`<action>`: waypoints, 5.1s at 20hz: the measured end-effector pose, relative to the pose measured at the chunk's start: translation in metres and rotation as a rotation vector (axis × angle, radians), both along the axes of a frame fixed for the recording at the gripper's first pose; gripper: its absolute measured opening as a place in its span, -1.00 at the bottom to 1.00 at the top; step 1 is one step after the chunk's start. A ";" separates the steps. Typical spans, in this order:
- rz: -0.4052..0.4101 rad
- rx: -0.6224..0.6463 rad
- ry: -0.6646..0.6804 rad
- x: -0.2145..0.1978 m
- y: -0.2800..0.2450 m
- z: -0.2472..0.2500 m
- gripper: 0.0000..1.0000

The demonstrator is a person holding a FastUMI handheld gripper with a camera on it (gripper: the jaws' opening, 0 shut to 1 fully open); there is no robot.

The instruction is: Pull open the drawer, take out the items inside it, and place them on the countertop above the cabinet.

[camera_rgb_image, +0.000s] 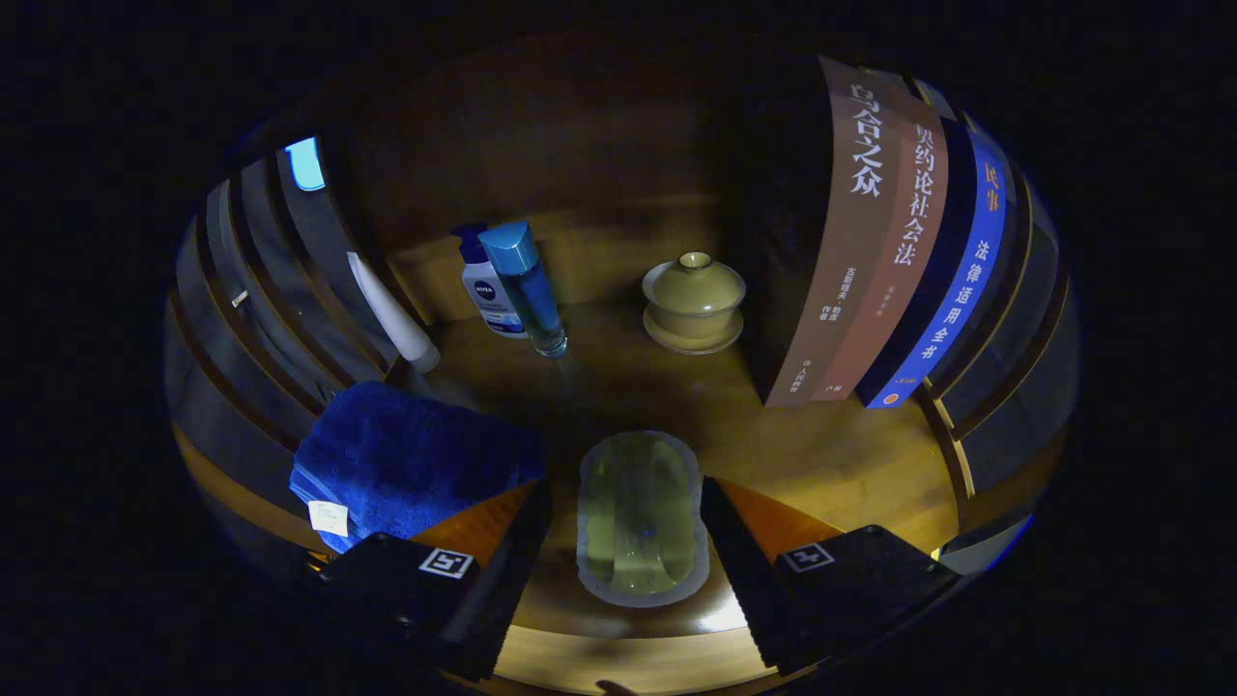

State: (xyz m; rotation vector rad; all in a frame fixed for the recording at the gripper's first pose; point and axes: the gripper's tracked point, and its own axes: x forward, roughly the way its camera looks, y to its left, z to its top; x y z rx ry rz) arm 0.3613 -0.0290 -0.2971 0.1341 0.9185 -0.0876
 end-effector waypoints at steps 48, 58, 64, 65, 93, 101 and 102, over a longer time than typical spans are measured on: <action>-0.035 -0.063 -0.540 -0.345 0.028 -0.049 0.99; -0.041 -0.071 -0.556 -0.323 0.026 -0.045 0.99; -0.038 -0.093 -0.557 -0.273 0.022 -0.044 0.99; -0.037 -0.095 -0.550 -0.267 0.021 -0.046 0.98; -0.038 -0.099 -0.504 -0.148 0.009 -0.071 1.00; -0.034 -0.101 -0.506 -0.161 0.008 -0.050 0.99; -0.029 -0.097 -0.507 -0.166 0.011 -0.042 0.99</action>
